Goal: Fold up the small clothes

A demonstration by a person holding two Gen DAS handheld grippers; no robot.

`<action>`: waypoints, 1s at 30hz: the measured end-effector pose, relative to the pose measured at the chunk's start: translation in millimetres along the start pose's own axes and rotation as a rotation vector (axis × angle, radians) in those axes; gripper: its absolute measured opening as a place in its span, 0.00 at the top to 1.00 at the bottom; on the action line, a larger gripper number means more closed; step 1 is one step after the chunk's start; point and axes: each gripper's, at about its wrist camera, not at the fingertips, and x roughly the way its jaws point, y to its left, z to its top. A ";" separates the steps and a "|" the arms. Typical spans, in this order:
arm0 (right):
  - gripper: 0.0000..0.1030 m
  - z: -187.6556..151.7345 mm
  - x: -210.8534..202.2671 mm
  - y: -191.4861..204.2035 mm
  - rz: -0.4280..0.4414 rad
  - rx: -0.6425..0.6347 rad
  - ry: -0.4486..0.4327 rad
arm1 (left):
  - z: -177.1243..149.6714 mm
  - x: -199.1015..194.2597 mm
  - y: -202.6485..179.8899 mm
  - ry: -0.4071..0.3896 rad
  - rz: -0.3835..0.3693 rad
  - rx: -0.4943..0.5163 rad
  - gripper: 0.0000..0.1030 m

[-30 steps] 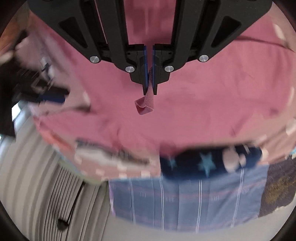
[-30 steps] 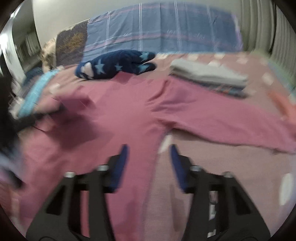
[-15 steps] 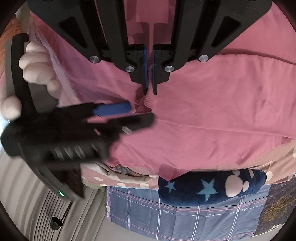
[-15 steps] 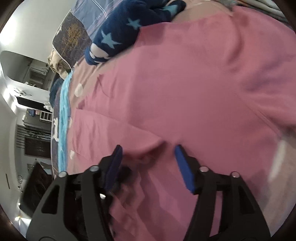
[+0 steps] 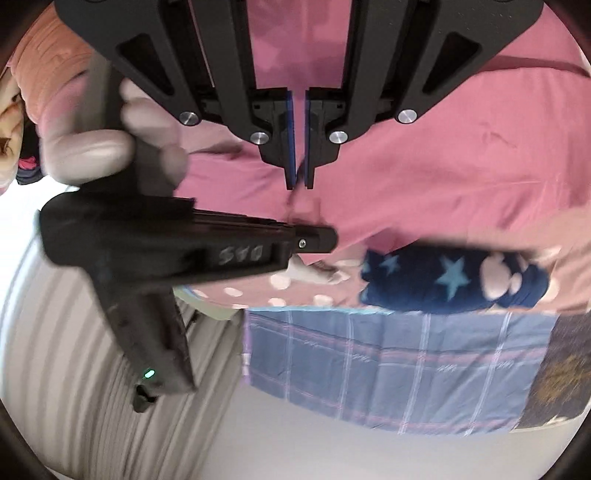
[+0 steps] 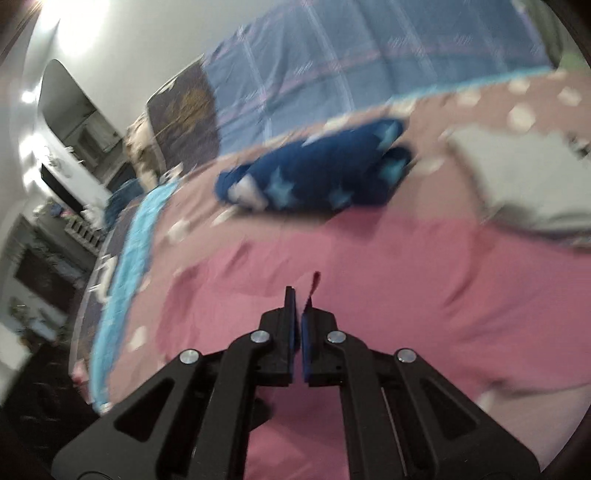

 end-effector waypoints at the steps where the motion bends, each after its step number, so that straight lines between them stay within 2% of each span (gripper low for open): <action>1: 0.97 -0.1 -2.5 -10.5 -0.052 -0.008 -0.022 | -2.1 1.7 -4.2 0.012 0.010 0.006 0.82; 3: 0.97 -5.3 7.9 -32.5 -0.144 -0.020 -0.002 | -8.5 1.0 -3.5 0.025 0.021 0.016 0.61; 5: 0.93 -18.7 26.4 -57.0 -0.246 -0.021 0.051 | -19.8 -4.9 7.0 0.039 0.077 0.036 0.60; 7: 0.87 -29.2 34.6 -75.1 -0.291 0.005 0.066 | -30.0 -15.6 26.8 0.053 0.129 0.023 0.59; 9: 0.74 -35.7 34.6 -83.1 -0.271 0.027 0.073 | -42.3 -33.4 61.2 0.061 0.213 -0.030 0.59; 12: 0.73 -36.3 28.2 -72.8 -0.260 -0.017 0.053 | -58.4 -70.2 120.3 0.054 0.355 -0.135 0.58; 14: 0.67 -32.7 20.9 -54.8 -0.263 -0.078 0.025 | -65.7 -93.9 161.8 0.037 0.452 -0.206 0.58; 16: 0.63 -29.1 17.5 -33.3 -0.237 -0.121 0.012 | -74.1 -111.2 189.1 0.031 0.499 -0.261 0.57; 19: 0.62 -25.3 24.9 4.8 -0.182 -0.194 0.029 | -84.7 -119.3 223.6 0.050 0.475 -0.337 0.57; 22: 0.61 -22.1 49.2 57.5 -0.140 -0.308 0.072 | -94.7 -111.3 244.6 0.065 0.413 -0.388 0.57; 26: 0.56 -18.5 96.4 138.7 -0.087 -0.480 0.143 | -97.4 -102.6 252.9 0.056 0.350 -0.412 0.57; 29: 0.56 -12.4 136.8 188.4 -0.061 -0.527 0.195 | -86.3 -91.2 255.9 0.064 0.349 -0.381 0.66; 30: 0.56 -10.7 150.4 204.3 -0.050 -0.540 0.213 | -83.5 -87.4 257.6 0.070 0.351 -0.371 0.72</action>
